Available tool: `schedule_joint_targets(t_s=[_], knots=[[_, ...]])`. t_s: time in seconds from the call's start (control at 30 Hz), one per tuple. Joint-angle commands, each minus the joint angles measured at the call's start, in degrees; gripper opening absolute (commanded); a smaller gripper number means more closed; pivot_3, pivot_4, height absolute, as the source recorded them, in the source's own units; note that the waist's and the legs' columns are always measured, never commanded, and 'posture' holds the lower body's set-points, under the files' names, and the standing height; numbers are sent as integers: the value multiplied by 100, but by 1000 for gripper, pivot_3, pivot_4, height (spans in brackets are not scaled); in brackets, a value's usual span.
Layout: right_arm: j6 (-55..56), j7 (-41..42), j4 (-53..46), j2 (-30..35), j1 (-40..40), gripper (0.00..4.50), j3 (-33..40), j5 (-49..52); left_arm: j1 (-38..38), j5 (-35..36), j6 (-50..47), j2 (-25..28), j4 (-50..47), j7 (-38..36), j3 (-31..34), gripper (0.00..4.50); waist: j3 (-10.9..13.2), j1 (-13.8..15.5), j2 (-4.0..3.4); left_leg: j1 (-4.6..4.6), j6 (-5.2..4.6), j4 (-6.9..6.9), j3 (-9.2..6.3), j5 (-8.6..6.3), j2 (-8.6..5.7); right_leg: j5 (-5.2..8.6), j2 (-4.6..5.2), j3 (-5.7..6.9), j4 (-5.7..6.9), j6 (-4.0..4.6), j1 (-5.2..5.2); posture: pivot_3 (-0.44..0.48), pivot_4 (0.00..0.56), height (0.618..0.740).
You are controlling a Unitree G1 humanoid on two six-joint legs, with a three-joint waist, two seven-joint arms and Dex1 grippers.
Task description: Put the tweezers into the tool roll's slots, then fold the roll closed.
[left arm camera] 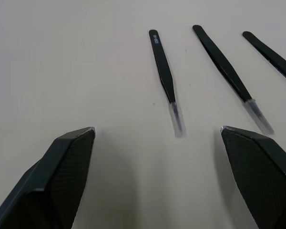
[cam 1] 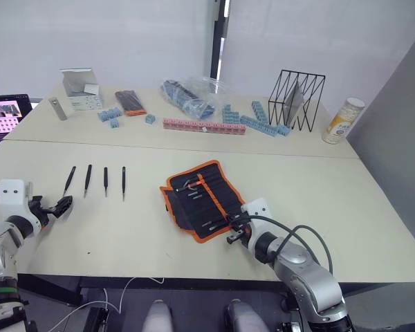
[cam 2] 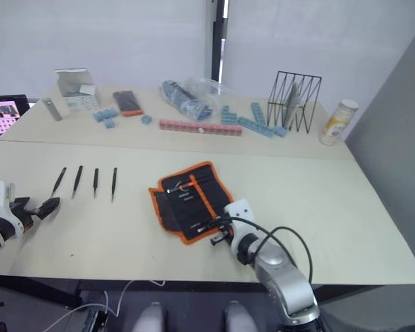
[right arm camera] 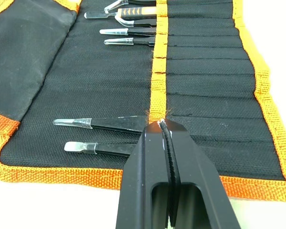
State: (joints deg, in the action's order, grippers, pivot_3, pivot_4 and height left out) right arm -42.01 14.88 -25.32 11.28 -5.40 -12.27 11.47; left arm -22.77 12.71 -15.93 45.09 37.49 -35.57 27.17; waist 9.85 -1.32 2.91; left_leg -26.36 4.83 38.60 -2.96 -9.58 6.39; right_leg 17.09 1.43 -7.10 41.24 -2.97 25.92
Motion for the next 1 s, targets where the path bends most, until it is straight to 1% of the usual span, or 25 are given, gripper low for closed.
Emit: schedule_joint_targets(t_s=[0.03, 0.13, 0.23, 0.33, 0.47, 0.7, 0.87, 0.97, 1.0], knots=[[-188, -80, 77, 5, 58, 0, 23, -47, -707, -281, 540, 107, 1080, 33, -363, 4485, -2, 31, 3, 0, 0, -1, 0, 0, 0, 0, 0, 0, 2, 0, -1, 0, 150, 663], [-205, -107, 57, 0, 47, 0, 19, -44, -1255, -461, 828, 93, 1900, 29, -624, 4485, -6, 56, 2, 1, 0, 0, 1, 0, 0, 0, 0, 0, 2, 0, -5, 0, 150, 663], [-233, -131, 26, 3, 47, 0, 37, -30, -1640, -553, 998, -1, 2393, -70, -812, 4485, -16, 74, -2, 1, 1, 1, 1, 0, 0, 0, 0, 0, 1, 0, -6, 0, 150, 663], [-262, -148, -3, -2, 49, 0, 30, -24, -1832, -659, 1079, -114, 2698, -129, -993, 3667, -22, 89, -15, 1, 4, 2, 2, -2, -1, 0, 0, 0, 1, 0, -9, 0, 150, 663], [-291, -178, -31, -22, 66, 0, 35, -24, -1932, -669, 1148, -237, 2843, -242, -1096, 2371, -34, 112, -41, 1, 3, 3, 2, -2, -1, 0, 1, -1, 1, -1, -12, 0, 150, 663], [-294, -197, -25, -37, 71, 0, 48, -29, -2001, -595, 1210, -106, 2901, -215, -1033, 70, -39, 114, -50, 1, 2, 3, 1, -1, -1, -1, 0, -1, 1, -2, -14, 0, 150, 663], [-270, -174, 1, -49, 87, 0, 19, -27, -2065, -481, 1264, 122, 2517, -313, -949, 24, -39, 97, -50, 1, 3, 3, 1, -1, -1, -1, 0, -1, 1, -2, -12, 0, 150, 663], [-271, -153, 3, -50, 88, 0, 6, -24, -1965, -361, 1183, 271, 1884, -551, -895, 24, -37, 77, -42, -4, 2, 2, -1, -1, -1, -1, -1, 1, 1, -2, -7, 0, 150, 663], [-273, -142, 1, -42, 92, 0, 11, -23, -1851, -296, 1029, 306, 1426, -641, -882, 24, -37, 69, -39, -8, 2, 2, -1, -1, -1, -1, -1, 1, 1, -2, -5, 0, 150, 663]])
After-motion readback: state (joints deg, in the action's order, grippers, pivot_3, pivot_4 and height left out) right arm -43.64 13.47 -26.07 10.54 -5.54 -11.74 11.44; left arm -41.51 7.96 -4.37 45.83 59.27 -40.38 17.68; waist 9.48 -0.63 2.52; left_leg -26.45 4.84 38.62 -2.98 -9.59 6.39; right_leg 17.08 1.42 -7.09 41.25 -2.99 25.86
